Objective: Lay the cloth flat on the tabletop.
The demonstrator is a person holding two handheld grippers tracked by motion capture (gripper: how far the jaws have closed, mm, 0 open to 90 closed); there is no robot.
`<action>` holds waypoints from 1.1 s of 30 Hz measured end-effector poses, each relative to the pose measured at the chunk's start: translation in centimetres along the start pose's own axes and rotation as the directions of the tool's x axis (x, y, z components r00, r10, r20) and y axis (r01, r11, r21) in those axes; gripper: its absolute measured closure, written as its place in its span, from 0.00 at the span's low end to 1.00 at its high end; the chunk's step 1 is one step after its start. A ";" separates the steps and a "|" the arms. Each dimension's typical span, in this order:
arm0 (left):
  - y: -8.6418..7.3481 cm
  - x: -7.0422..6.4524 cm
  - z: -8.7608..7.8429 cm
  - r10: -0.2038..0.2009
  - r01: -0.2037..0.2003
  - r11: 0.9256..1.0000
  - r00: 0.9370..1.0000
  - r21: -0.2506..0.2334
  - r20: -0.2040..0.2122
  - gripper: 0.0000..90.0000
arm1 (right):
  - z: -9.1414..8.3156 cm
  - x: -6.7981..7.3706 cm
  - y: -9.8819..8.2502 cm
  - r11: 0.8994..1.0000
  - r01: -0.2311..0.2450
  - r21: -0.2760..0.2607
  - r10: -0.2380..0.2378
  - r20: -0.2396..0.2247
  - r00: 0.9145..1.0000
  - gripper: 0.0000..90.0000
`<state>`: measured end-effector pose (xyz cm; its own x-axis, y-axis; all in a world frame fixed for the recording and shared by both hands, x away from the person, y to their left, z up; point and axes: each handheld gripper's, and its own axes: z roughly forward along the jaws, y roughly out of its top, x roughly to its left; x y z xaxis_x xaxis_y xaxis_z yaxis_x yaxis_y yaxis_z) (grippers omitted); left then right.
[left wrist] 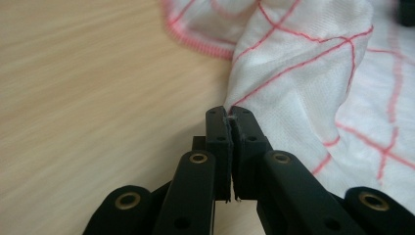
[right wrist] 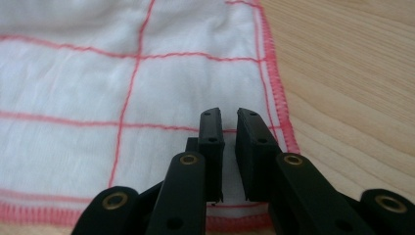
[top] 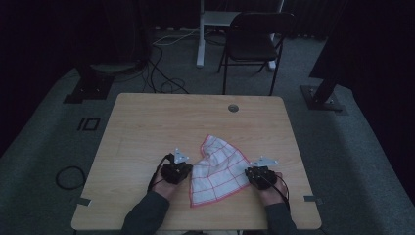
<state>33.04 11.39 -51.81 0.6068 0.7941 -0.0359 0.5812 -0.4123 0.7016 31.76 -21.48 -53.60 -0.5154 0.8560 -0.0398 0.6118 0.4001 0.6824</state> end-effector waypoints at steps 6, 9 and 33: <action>-0.4 1.3 -1.5 -0.024 0.022 1.000 0.997 -0.018 -0.071 0.98 | 0.0 0.3 0.1 1.000 0.003 0.004 -0.003 -0.013 1.000 0.91; -0.9 0.5 -1.6 -0.011 0.010 1.000 0.998 -0.016 -0.066 0.98 | 0.0 0.5 0.1 1.000 0.009 0.012 -0.008 -0.015 1.000 0.90; -1.5 -4.0 -1.5 0.065 -0.065 0.996 0.998 -0.059 0.003 0.97 | 2.6 8.5 10.4 0.984 0.127 -0.127 -0.139 -0.089 0.986 0.63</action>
<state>28.91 9.48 -51.69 0.6446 0.7645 0.0079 0.5076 -0.4357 0.7433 35.35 -9.22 -48.75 -0.6466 0.7597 -0.0694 0.4597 0.4607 0.7592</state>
